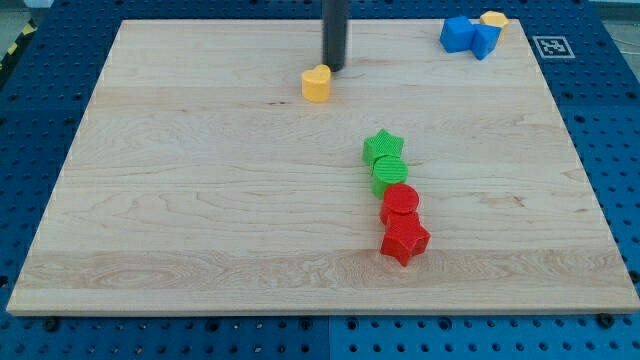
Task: Move the yellow heart above to the green star
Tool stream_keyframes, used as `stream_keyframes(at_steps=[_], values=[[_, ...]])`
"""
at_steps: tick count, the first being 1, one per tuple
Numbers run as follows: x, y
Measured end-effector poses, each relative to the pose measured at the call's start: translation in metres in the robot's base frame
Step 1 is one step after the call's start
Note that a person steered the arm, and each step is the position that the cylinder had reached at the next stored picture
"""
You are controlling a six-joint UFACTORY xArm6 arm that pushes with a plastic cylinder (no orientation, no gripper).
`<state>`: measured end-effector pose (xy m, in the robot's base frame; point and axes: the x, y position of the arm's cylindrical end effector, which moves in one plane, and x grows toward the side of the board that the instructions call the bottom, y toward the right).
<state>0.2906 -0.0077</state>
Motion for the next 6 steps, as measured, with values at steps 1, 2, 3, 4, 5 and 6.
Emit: stream_keyframes(at_steps=[1, 2, 3, 4, 5, 6], values=[[0.005, -0.045], [0.033, -0.053], [0.041, -0.04], [0.04, -0.014], [0.04, 0.013], [0.04, 0.049]])
